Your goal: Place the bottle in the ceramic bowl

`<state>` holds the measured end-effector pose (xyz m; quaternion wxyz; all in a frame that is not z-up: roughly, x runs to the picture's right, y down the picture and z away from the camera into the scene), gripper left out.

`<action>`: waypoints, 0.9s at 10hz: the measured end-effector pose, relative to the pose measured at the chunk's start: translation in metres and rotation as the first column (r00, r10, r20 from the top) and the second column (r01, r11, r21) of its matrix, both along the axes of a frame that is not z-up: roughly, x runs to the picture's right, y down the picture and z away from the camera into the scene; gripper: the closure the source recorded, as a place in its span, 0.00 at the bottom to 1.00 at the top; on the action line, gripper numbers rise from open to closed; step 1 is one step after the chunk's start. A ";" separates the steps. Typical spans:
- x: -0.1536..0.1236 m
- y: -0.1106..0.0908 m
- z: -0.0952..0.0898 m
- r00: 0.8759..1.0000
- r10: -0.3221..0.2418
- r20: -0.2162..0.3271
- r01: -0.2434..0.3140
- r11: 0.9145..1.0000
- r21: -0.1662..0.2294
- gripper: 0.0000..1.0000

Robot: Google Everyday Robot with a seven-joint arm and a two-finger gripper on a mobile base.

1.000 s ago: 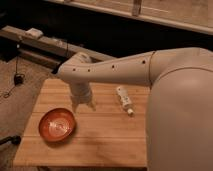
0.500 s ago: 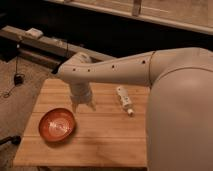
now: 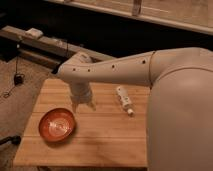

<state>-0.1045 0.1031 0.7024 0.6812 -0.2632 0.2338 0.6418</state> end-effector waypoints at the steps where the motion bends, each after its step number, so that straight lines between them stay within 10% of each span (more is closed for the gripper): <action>1: 0.000 0.000 0.000 1.000 0.000 0.000 0.000 1.000 0.000 0.35; 5: 0.009 -0.001 0.008 1.000 0.001 -0.005 -0.001 1.000 -0.011 0.35; 9: 0.068 -0.030 0.064 1.000 -0.011 0.001 0.011 1.000 -0.015 0.35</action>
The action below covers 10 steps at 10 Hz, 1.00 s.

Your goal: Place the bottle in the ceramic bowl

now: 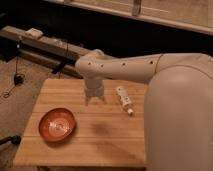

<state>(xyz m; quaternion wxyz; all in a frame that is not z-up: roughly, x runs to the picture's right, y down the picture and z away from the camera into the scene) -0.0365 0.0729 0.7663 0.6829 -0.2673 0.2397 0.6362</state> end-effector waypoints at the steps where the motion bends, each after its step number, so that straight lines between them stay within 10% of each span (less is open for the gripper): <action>1: 0.020 -0.011 0.020 1.000 -0.005 0.009 0.005 1.000 -0.003 0.35; 6: 0.101 -0.018 0.108 0.998 -0.036 0.045 0.037 0.999 -0.034 0.35; 10: 0.140 -0.022 0.122 0.998 -0.054 0.014 0.054 0.998 -0.036 0.35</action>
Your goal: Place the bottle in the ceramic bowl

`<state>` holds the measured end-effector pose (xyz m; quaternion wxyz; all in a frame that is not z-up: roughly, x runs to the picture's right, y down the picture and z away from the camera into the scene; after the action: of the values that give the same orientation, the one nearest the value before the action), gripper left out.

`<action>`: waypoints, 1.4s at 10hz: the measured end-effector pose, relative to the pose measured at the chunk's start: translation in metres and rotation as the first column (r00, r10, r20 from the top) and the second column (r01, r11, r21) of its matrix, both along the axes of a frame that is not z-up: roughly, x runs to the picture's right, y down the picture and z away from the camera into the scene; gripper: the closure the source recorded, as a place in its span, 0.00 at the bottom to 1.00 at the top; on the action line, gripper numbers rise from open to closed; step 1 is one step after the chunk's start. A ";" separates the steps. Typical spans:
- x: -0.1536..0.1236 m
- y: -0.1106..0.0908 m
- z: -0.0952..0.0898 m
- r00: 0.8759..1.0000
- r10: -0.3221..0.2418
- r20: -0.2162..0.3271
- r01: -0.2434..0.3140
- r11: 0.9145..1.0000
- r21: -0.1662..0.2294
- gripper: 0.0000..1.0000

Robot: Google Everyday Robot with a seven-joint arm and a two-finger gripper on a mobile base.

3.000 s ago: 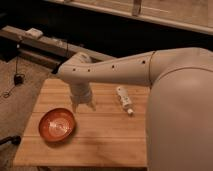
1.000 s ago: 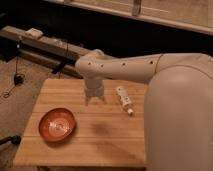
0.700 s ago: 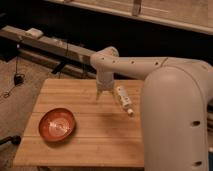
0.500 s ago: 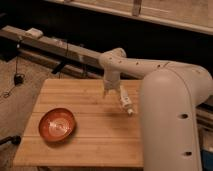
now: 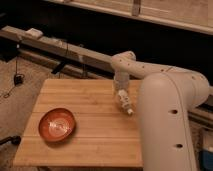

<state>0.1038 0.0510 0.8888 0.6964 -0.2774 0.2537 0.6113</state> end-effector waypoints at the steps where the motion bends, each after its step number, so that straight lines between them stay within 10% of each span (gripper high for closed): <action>1: 0.005 -0.003 0.000 1.000 -0.006 -0.008 0.006 1.000 0.002 0.35; 10: 0.017 0.027 0.043 1.000 0.004 -0.021 -0.005 0.999 -0.044 0.38; 14: 0.004 0.022 0.028 1.000 0.015 0.025 -0.014 0.999 -0.029 0.77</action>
<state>0.1075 0.0726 0.9166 0.6910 -0.2971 0.2517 0.6090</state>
